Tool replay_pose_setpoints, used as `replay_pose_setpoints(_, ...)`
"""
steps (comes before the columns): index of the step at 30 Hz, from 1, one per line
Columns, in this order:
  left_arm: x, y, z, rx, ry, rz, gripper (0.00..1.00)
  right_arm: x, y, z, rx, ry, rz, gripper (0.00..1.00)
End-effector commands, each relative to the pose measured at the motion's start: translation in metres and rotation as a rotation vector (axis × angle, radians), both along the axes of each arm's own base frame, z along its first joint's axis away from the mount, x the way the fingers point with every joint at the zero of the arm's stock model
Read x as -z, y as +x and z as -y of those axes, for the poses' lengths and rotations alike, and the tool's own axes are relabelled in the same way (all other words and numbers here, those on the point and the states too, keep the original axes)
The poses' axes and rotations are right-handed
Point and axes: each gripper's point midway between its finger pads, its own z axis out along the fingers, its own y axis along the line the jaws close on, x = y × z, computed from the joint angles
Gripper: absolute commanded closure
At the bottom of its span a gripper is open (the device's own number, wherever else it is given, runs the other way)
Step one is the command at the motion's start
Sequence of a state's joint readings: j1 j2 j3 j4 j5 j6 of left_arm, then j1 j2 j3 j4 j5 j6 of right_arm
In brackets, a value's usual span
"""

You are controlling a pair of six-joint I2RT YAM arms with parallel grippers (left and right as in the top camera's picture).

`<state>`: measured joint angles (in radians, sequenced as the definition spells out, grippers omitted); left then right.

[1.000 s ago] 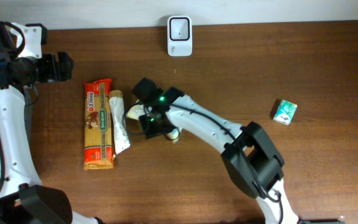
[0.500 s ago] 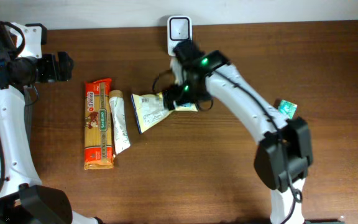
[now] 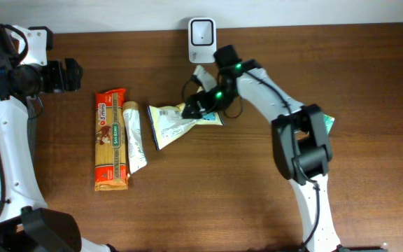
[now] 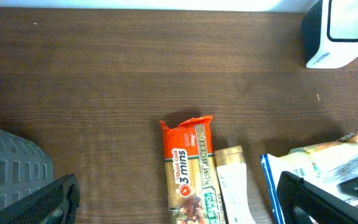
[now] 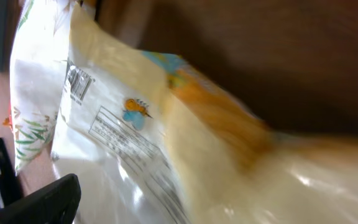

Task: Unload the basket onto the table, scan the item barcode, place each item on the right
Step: 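Lift the snack bag and hold it before the scanner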

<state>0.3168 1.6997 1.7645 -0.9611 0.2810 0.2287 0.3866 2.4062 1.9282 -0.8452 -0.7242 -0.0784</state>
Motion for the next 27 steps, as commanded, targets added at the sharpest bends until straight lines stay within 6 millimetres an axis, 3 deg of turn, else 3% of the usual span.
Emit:
replay_pose_setpoints(1, -0.011, -0.003, -0.001, 0.010, 0.014, 0.029, 0.00, 0.030, -0.022, -0.027, 0.004, 0.007, -0.126, 0.04)
replay_pose_setpoints(4, -0.011, -0.003, -0.001, 0.010, 0.014, 0.029, 0.01, 0.047, -0.026, -0.024, 0.039, -0.030, -0.178, 0.56)
replay_pose_setpoints(5, -0.011, -0.003, -0.001, 0.010, 0.013, 0.029, 0.01, 0.048, -0.025, -0.023, 0.045, -0.031, -0.183, 0.78)
replay_pose_setpoints(7, -0.011, -0.003, -0.001, 0.010, 0.014, 0.029, 0.01, 0.048, -0.024, -0.022, 0.050, -0.030, -0.186, 0.93)
replay_pose_setpoints(9, -0.011, -0.003, -0.001, 0.010, 0.014, 0.028, 0.01, 0.042, -0.020, -0.018, 0.059, 0.000, -0.195, 0.96)
replay_pose_setpoints(12, -0.011, -0.003, -0.001, 0.010, 0.013, 0.029, 0.01, 0.008, -0.008, -0.007, 0.083, 0.096, -0.201, 0.96)
replay_pose_setpoints(15, -0.011, -0.003, -0.001, 0.010, 0.014, 0.029, 0.01, -0.052, -0.002, 0.018, 0.060, 0.180, -0.124, 0.96)
replay_pose_setpoints(16, -0.011, -0.003, -0.001, 0.010, 0.014, 0.029, 0.01, -0.084, -0.004, 0.029, 0.043, 0.239, -0.092, 0.96)
replay_pose_setpoints(19, -0.011, -0.003, -0.001, 0.010, 0.014, 0.028, 0.01, -0.152, -0.012, 0.061, 0.033, 0.358, -0.017, 0.96)
replay_pose_setpoints(22, -0.011, -0.003, -0.001, 0.010, 0.014, 0.029, 0.01, -0.200, -0.017, 0.094, 0.050, 0.478, 0.034, 0.96)
replay_pose_setpoints(27, -0.011, -0.003, -0.001, 0.010, 0.014, 0.029, 0.01, -0.226, -0.007, 0.151, 0.162, 0.471, 0.119, 0.96)
